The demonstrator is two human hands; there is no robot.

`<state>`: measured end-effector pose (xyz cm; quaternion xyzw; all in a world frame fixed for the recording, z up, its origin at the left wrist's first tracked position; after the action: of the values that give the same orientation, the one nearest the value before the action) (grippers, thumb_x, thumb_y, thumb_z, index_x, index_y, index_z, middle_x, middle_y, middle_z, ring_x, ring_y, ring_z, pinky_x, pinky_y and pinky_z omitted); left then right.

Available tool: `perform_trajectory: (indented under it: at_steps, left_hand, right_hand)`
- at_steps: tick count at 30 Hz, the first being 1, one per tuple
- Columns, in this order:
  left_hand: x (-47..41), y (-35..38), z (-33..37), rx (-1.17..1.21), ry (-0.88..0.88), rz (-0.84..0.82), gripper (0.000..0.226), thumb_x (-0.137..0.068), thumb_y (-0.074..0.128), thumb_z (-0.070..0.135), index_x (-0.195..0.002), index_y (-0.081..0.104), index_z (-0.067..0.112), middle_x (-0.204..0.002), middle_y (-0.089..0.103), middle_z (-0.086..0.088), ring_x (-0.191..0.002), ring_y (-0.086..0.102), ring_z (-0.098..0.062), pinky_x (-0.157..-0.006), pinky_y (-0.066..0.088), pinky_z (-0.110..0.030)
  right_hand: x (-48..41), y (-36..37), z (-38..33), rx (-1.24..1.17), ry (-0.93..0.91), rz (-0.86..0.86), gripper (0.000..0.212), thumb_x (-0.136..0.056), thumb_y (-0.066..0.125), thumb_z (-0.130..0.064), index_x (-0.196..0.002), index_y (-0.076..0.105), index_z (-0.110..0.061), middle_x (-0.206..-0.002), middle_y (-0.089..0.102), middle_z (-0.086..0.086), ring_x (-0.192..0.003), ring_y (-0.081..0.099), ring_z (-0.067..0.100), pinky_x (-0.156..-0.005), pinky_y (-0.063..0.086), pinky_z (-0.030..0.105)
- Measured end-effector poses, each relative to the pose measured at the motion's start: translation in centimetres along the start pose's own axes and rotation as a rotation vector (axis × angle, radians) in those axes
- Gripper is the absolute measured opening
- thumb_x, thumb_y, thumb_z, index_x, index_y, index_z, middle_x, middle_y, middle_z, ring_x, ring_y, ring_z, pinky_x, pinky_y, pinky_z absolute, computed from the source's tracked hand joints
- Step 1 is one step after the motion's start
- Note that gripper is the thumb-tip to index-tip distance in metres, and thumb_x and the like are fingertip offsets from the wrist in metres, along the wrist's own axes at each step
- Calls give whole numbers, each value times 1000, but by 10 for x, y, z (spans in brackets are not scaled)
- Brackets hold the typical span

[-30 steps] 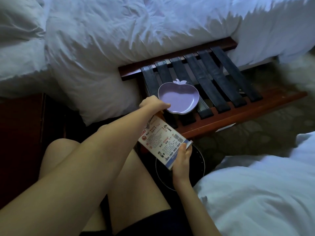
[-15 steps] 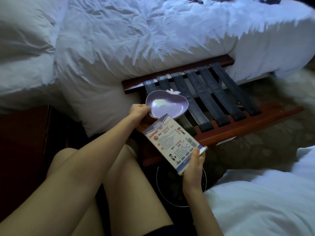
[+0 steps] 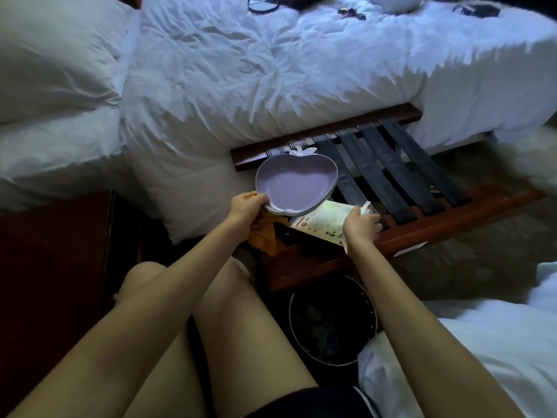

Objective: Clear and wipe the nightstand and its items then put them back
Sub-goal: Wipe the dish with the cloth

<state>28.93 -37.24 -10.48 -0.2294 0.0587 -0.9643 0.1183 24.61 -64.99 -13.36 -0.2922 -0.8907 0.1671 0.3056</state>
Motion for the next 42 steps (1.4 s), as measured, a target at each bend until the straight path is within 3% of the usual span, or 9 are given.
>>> perform_trajectory:
  at_steps: [10,13,17,24,30,32,34,37,42]
  left_hand:
    - [30,27,-17,12,-41,-97,21,-80,57,3,-62,51,10,-58,44,-7,-51,43,-17,-48,39,-21]
    - [35,27,-21,29,-45,-97,21,-80,57,4,-61,53,11,-56,45,-6,-50,44,-17,-49,41,-21]
    - [43,26,-28,24,-25,-107,15,-81,59,8,-66,57,10,-61,50,-7,-55,48,-18,-56,44,-25]
    - [81,14,-21,-132,-15,-409,29,-80,69,37,-64,60,15,-56,66,-1,-48,62,-14,-41,45,-17]
    - [89,-37,28,210,354,25,18,-90,58,17,-72,57,17,-60,64,8,-52,59,-5,-44,45,-19]
    - [113,1,25,30,525,-158,13,-92,54,10,-79,56,11,-78,67,-2,-62,65,-15,-45,46,-24]
    - [136,42,12,-462,813,-291,15,-90,57,14,-94,62,1,-96,64,-13,-85,65,-26,-72,50,-35]
    - [143,81,-25,-1163,1070,-361,42,-93,48,29,-131,50,10,-134,49,-12,-121,44,-28,-107,28,-35]
    - [144,110,-43,-1225,1055,-693,50,-99,36,27,-146,22,15,-154,18,-4,-143,8,-19,-110,-9,-18]
  right_hand:
    - [31,5,-1,336,-381,66,51,-97,40,-23,-141,24,-2,-149,17,20,-138,10,32,-109,8,38]
    - [45,-5,-7,112,-400,76,43,-99,35,-26,-138,35,-8,-148,27,13,-138,16,28,-109,12,41]
    - [73,6,-5,-451,-279,-225,53,-99,34,-39,-143,25,-11,-137,40,5,-125,43,25,-97,40,37]
    - [99,6,18,-573,-244,-243,61,-99,36,-16,-149,0,-16,-153,18,10,-134,32,26,-109,33,44]
    - [105,3,62,-530,-238,-245,49,-102,31,-18,-148,15,-14,-150,28,10,-130,37,23,-100,36,27]
    - [109,9,68,-482,-285,-271,47,-102,30,-15,-147,18,-13,-150,27,10,-132,34,21,-98,33,21]
    - [113,14,71,-460,-314,-291,46,-102,29,-12,-146,17,-11,-150,26,12,-135,31,22,-103,31,24]
    - [113,16,69,-460,-342,-309,47,-102,28,-16,-147,15,-13,-148,29,11,-129,36,17,-99,35,23]
    - [101,15,63,-496,-358,-341,45,-102,26,-17,-146,17,-13,-147,31,8,-125,35,10,-84,35,0]
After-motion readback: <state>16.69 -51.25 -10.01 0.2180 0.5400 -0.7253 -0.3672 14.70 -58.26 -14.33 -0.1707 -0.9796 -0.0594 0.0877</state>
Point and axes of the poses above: each hand's wrist, its own x-axis away from the middle knuckle, its own y-axis out of the palm, z = x × y, the point moved 10 cm from there along -x, towards the middle knuckle
